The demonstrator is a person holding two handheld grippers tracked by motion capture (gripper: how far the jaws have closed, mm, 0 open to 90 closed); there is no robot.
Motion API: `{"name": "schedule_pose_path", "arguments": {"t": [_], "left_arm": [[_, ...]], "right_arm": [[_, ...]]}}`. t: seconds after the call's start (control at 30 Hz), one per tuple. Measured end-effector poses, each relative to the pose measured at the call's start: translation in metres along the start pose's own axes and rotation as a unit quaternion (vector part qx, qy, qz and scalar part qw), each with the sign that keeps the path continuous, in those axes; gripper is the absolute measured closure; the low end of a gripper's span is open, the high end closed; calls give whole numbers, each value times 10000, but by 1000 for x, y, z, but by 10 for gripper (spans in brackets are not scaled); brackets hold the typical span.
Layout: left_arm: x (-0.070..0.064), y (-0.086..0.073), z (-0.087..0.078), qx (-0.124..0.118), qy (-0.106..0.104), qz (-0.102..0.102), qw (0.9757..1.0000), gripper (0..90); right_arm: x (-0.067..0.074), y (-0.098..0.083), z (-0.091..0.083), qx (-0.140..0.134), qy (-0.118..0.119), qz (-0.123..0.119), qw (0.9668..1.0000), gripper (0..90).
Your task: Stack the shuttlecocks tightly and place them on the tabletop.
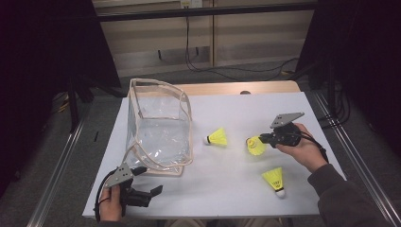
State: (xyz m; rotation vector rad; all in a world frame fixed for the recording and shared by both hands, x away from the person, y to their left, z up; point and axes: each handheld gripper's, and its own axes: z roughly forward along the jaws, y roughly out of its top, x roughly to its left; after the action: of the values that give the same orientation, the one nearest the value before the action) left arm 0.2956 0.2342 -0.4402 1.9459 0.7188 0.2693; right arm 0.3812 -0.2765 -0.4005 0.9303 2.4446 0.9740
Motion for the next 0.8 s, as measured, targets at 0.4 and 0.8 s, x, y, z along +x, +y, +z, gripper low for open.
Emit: {"name": "schedule_pose_path", "arguments": {"t": [0.4, 0.8], "left_arm": [[0, -1, 1, 5, -18, -18, 10000, 41], [0, 0, 1, 3, -23, -12, 10000, 42]], "right_arm": [[-7, 0, 1, -170, -314, 121, 9993, 737], [-13, -1, -4, -299, -573, 406, 9971, 799]]}}
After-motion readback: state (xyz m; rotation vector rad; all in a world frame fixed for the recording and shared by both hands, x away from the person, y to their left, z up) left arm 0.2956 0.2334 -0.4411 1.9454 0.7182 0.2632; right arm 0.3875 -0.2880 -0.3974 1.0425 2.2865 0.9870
